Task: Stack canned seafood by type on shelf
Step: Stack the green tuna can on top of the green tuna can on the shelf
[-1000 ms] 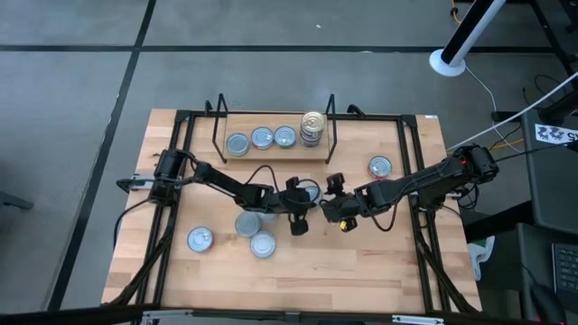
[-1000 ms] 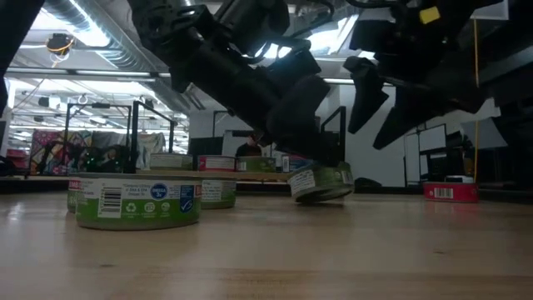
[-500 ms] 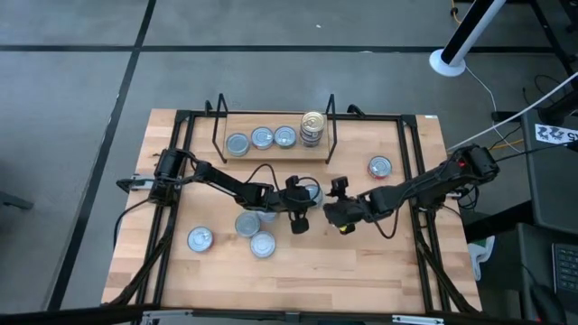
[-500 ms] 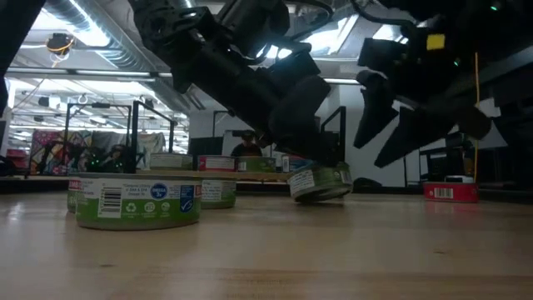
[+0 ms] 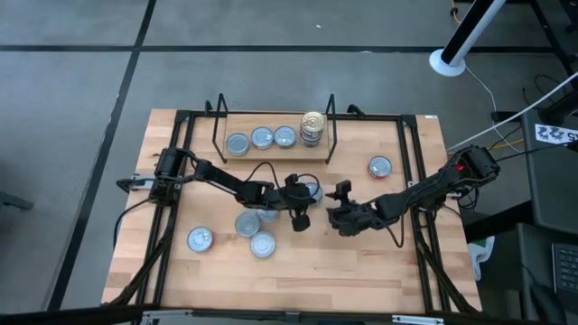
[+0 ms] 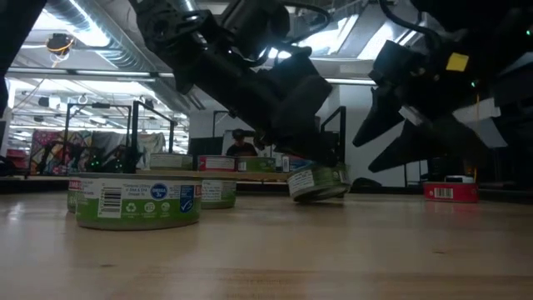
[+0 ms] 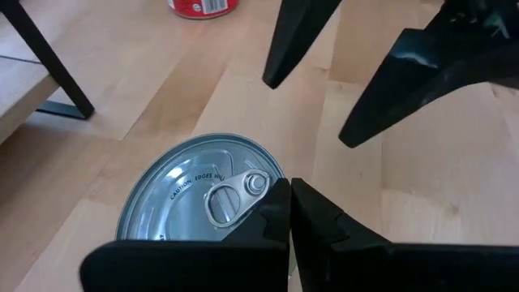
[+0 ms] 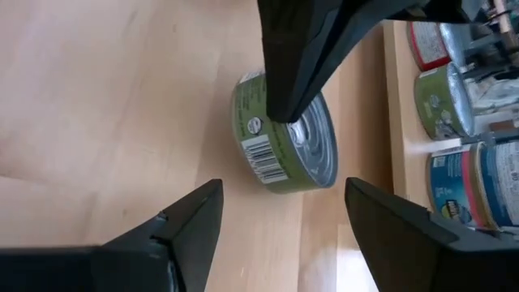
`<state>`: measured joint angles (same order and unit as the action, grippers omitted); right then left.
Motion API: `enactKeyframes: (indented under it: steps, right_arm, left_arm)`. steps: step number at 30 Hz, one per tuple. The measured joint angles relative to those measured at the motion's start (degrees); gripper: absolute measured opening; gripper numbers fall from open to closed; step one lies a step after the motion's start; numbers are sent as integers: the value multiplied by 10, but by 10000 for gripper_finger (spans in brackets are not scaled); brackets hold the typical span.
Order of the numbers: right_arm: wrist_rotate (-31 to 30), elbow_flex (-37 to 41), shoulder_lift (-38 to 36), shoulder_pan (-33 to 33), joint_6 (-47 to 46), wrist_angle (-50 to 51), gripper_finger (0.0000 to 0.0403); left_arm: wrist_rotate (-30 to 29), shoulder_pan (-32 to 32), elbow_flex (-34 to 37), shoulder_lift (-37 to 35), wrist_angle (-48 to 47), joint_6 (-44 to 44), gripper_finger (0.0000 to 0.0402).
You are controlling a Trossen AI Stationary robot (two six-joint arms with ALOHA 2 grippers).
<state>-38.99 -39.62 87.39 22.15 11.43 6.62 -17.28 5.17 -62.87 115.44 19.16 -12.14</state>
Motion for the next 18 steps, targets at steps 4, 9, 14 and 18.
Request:
enactKeyframes:
  steps: [4,9,14,18]
  right_arm:
    - [-11,18,0,0,22,-36,259]
    - [-13,30,0,0,39,-71,259]
    - [-12,38,0,0,57,-97,259]
    - [-3,38,9,0,58,-101,259]
  left_arm:
    - [1,-1,0,0,4,-7,0]
    - [3,-1,0,0,9,-11,0]
    - [2,-1,0,0,11,-16,0]
    - [2,-1,0,0,15,-17,0]
